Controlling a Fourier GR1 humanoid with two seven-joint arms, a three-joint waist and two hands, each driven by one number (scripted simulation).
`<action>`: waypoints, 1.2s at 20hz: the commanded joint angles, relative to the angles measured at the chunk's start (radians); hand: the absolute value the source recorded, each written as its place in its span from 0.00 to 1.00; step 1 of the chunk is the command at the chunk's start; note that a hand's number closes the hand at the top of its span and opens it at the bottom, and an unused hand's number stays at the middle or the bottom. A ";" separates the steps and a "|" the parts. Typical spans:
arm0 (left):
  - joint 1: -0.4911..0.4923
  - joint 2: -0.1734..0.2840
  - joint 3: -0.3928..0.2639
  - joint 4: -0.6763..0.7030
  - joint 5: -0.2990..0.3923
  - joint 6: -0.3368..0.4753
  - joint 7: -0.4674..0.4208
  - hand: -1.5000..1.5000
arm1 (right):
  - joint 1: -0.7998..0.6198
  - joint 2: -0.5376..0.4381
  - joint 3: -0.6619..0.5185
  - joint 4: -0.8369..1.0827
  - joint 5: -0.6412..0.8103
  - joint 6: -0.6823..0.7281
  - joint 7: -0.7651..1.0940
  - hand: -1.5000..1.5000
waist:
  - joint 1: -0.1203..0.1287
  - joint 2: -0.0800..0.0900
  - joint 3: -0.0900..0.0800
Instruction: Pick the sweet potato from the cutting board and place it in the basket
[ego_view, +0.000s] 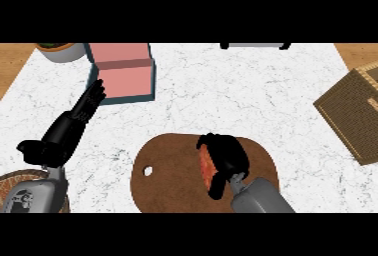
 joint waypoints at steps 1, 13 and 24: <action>-0.002 -0.013 -0.011 -0.015 -0.020 0.016 0.015 0.50 | -0.045 0.005 0.015 0.155 0.049 -0.038 -0.105 1.00 | 0.007 0.015 0.007; 0.058 0.015 0.056 -0.014 0.001 0.022 0.009 0.50 | 0.369 -0.616 0.112 -0.322 0.011 -0.150 -0.665 1.00 | -0.098 -0.006 0.010; 0.088 0.030 0.088 -0.045 0.024 0.017 0.008 0.50 | 0.740 -0.847 -0.173 -0.520 -0.595 -0.222 -1.227 1.00 | -0.127 -0.005 0.008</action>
